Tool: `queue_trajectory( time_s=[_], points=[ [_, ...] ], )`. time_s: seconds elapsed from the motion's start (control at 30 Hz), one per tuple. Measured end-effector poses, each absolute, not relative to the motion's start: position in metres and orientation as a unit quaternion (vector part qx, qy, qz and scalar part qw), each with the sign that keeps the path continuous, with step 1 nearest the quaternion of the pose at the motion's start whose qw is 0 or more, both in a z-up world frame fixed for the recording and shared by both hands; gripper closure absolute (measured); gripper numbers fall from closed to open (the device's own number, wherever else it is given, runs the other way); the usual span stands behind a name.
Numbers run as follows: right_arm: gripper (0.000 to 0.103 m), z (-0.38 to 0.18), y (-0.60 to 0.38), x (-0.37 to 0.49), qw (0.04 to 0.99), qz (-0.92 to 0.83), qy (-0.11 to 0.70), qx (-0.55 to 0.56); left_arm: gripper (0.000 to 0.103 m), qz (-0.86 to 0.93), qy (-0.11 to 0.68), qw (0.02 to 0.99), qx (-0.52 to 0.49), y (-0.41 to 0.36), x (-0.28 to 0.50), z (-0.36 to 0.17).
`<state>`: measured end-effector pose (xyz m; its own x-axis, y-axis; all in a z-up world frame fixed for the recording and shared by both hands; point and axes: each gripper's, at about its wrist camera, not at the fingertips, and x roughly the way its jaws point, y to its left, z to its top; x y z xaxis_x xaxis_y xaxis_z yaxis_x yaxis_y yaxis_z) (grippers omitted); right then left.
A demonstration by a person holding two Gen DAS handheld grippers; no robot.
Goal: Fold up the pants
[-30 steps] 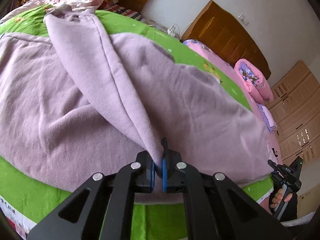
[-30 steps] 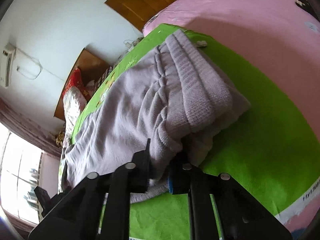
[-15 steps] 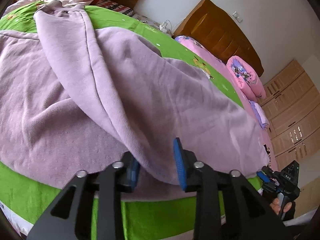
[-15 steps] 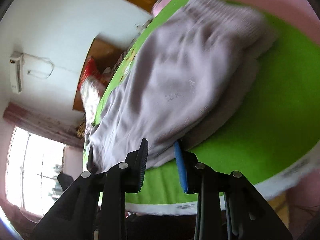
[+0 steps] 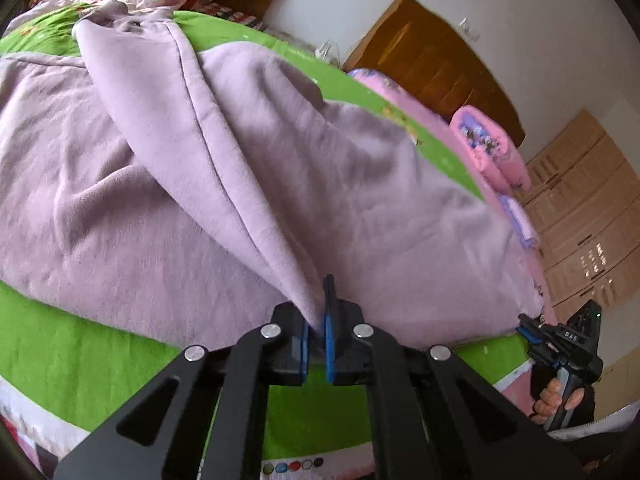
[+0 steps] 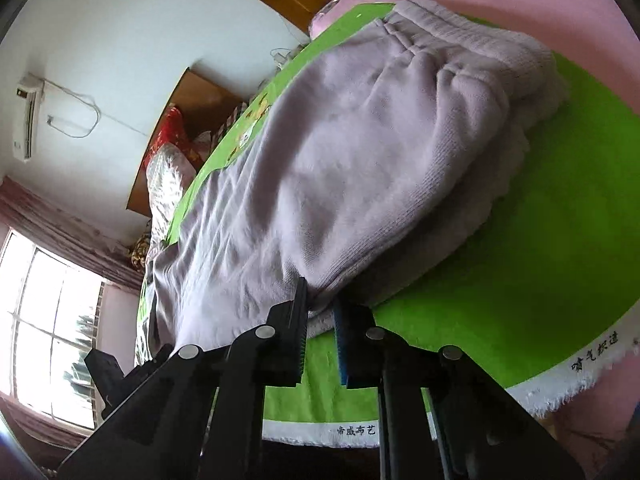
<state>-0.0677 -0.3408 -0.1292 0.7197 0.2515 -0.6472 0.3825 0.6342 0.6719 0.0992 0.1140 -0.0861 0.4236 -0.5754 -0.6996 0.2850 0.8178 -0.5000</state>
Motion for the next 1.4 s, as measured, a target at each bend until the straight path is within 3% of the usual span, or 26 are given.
queue_trajectory(
  time_s=[0.23, 0.3, 0.33, 0.4, 0.43, 0.47, 0.5, 0.63, 0.77, 0.83, 1.03, 1.17, 1.23, 1.4],
  points=[
    [0.094, -0.131, -0.339, -0.060, 0.824, -0.042, 0.381, 0.418, 0.097, -0.266, 0.473, 0.827, -0.147, 0.112, 0.101, -0.088],
    [0.092, -0.130, -0.341, -0.059, 0.820, -0.039, 0.390, 0.417, 0.095, -0.271, 0.472, 0.823, -0.160, 0.117, 0.102, -0.090],
    [0.083, -0.128, -0.343, -0.065, 0.818, -0.034, 0.399, 0.414, 0.092, -0.276, 0.475, 0.820, -0.161, 0.118, 0.102, -0.090],
    [0.059, -0.116, -0.341, -0.069, 0.814, -0.035, 0.425, 0.395, 0.074, -0.296, 0.478, 0.811, -0.162, 0.121, 0.102, -0.086],
    [0.051, -0.103, -0.341, -0.075, 0.820, -0.057, 0.433, 0.371, 0.047, -0.300, 0.477, 0.810, -0.163, 0.124, 0.100, -0.082],
    [0.051, -0.089, -0.341, -0.079, 0.831, -0.066, 0.427, 0.351, 0.025, -0.296, 0.471, 0.815, -0.163, 0.129, 0.100, -0.076],
    [0.051, -0.073, -0.340, -0.081, 0.845, -0.072, 0.413, 0.332, 0.022, -0.283, 0.455, 0.829, -0.161, 0.137, 0.099, -0.067],
    [0.051, -0.023, -0.299, -0.040, 0.906, -0.010, 0.337, 0.255, 0.016, -0.261, 0.404, 0.855, -0.194, 0.164, 0.113, -0.048],
    [0.049, -0.033, -0.218, 0.051, 0.889, 0.125, 0.392, 0.200, 0.015, -0.201, 0.412, 0.858, -0.233, 0.193, 0.132, -0.061],
    [0.049, -0.035, -0.156, 0.094, 0.876, 0.200, 0.423, 0.117, 0.015, -0.172, 0.399, 0.868, -0.242, 0.213, 0.129, -0.060],
    [0.049, -0.017, 0.024, 0.208, 0.827, 0.413, 0.369, -0.095, 0.014, -0.006, 0.354, 0.896, -0.268, 0.322, 0.123, -0.056],
    [0.049, -0.034, 0.135, 0.288, 0.771, 0.494, 0.384, -0.122, 0.017, 0.084, 0.333, 0.888, -0.306, 0.410, 0.136, -0.072],
    [0.049, -0.050, 0.186, 0.314, 0.754, 0.508, 0.389, -0.146, 0.024, 0.099, 0.335, 0.879, -0.324, 0.443, 0.147, -0.082],
    [0.049, -0.095, 0.293, 0.351, 0.709, 0.533, 0.423, -0.187, 0.029, 0.094, 0.351, 0.869, -0.337, 0.465, 0.168, -0.098]
  ],
)
